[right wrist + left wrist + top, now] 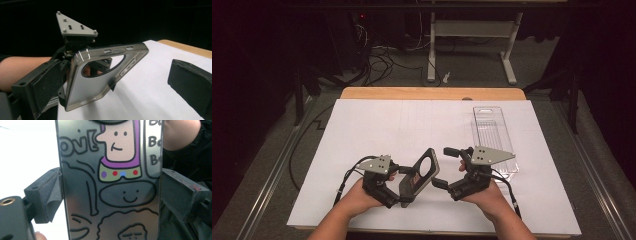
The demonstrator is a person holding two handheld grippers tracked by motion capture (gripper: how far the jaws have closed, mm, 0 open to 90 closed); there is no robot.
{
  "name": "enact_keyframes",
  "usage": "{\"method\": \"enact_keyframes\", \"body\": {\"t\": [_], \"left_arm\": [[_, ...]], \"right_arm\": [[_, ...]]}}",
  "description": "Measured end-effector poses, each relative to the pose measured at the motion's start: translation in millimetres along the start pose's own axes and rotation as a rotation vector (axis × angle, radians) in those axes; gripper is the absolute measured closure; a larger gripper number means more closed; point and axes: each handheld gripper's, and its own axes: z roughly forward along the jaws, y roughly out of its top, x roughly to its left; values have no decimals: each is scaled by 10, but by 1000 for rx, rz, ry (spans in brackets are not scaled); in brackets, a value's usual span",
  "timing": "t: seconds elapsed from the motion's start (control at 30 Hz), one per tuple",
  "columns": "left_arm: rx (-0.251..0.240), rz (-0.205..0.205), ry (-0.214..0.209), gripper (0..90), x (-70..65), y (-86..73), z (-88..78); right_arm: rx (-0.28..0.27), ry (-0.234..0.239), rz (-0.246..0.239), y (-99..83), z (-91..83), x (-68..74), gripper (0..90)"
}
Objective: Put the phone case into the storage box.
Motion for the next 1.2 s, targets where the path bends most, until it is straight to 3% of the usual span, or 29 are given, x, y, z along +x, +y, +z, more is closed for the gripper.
{"method": "enact_keyframes", "body": {"t": [0.73,1.2], "left_arm": [[4,32,-96,126,-63,0,43],[17,44,-124,126,-87,6,84]], "right_arm": [[-11,99,-9,-10,35,70,0],[-22,142,-15,-12,52,84,31]]}}
